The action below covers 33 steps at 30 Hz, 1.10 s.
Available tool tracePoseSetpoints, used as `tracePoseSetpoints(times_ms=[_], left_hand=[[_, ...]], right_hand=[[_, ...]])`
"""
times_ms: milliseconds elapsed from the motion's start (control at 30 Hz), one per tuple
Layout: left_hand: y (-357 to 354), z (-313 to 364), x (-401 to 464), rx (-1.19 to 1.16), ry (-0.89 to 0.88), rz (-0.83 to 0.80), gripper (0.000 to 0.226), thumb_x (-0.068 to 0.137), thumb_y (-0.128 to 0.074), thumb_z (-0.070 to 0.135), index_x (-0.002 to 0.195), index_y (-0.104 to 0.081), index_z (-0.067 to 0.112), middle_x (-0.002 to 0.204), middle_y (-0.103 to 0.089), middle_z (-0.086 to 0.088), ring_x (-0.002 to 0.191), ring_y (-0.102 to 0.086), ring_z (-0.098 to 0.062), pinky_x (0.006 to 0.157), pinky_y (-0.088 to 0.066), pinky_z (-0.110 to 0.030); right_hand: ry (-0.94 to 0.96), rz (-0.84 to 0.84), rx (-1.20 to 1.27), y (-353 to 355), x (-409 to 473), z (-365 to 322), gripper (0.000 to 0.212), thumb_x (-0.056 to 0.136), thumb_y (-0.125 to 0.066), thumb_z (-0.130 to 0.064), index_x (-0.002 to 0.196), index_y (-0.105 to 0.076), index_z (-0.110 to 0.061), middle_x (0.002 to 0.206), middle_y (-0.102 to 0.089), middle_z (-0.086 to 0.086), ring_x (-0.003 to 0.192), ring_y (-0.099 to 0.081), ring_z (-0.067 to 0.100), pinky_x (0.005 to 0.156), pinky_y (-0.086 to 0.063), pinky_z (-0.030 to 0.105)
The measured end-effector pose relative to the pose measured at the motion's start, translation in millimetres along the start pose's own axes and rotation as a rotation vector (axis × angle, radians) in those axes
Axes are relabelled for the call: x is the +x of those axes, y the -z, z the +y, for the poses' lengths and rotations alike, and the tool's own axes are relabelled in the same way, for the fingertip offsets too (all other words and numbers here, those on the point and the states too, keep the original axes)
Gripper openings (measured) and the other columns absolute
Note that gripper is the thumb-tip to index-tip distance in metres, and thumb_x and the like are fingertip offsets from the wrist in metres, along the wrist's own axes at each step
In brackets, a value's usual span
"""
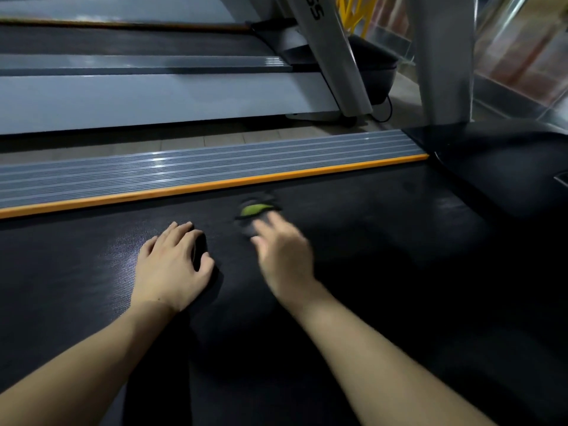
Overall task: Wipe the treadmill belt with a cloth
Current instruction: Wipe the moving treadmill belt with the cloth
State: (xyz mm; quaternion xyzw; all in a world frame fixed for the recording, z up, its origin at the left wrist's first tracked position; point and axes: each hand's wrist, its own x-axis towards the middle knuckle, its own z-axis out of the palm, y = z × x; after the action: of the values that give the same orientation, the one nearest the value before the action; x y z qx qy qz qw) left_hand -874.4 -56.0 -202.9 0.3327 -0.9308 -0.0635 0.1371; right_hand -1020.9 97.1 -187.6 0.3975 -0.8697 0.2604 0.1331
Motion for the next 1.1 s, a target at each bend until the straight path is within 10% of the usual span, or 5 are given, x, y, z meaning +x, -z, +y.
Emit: tracePoseSetpoints(times_ms=[200,333,600,900,1100], left_hand=[[0.8,-2.3,-2.1,-0.003,-0.002,0.013,0.056,0.084,-0.036,0.052,0.129,-0.061,0.029,0.15,-0.051,0.005,0.148,-0.033,-0.015,0.117,-0.024,-0.043],[-0.3,-1.3,0.3,-0.012,0.0,0.017,0.054,0.083,-0.037,0.052,0.126,-0.061,0.029,0.148,-0.052,0.006,0.147,-0.033,-0.015,0.116,-0.026,-0.044],[1.1,-1.4,-2.0,0.005,-0.004,0.038,0.055,0.083,-0.038,0.052,0.126,-0.063,0.028,0.146,-0.055,0.005,0.145,-0.038,-0.017,0.115,-0.029,-0.043],[1.0,-1.1,-0.4,-0.002,-0.004,0.018,0.055,0.085,-0.038,0.052,0.128,-0.063,0.027,0.148,-0.053,0.005,0.147,-0.034,-0.016,0.117,-0.024,-0.044],[3.9,0.6,-1.4,-0.013,-0.005,0.015,0.057,0.084,-0.037,0.052,0.128,-0.064,0.026,0.148,-0.053,0.004,0.147,-0.035,-0.018,0.116,-0.026,-0.044]], right_hand=[[0.211,-0.096,-0.072,25.1,7.6,63.9,0.03,0.087,-0.06,-0.023,0.116,-0.067,-0.027,0.131,-0.063,0.002,0.113,-0.062,0.028,0.093,-0.053,0.036],[-0.238,0.053,-0.193,66.2,21.9,156.4,0.032,0.088,-0.066,-0.02,0.12,-0.071,-0.019,0.129,-0.066,0.01,0.112,-0.064,0.034,0.091,-0.051,0.041],[0.018,-0.07,0.116,-2.4,-8.9,-19.2,0.025,0.084,-0.07,-0.016,0.108,-0.073,-0.023,0.122,-0.068,0.007,0.106,-0.064,0.031,0.086,-0.055,0.036],[-0.265,0.042,-0.11,69.8,13.6,138.1,0.03,0.09,-0.067,-0.012,0.12,-0.071,-0.016,0.134,-0.063,0.01,0.118,-0.062,0.03,0.096,-0.047,0.034],[-0.096,0.01,0.046,11.4,-3.7,9.7,0.026,0.083,-0.07,-0.012,0.107,-0.074,-0.021,0.121,-0.067,0.006,0.103,-0.066,0.031,0.085,-0.055,0.038]])
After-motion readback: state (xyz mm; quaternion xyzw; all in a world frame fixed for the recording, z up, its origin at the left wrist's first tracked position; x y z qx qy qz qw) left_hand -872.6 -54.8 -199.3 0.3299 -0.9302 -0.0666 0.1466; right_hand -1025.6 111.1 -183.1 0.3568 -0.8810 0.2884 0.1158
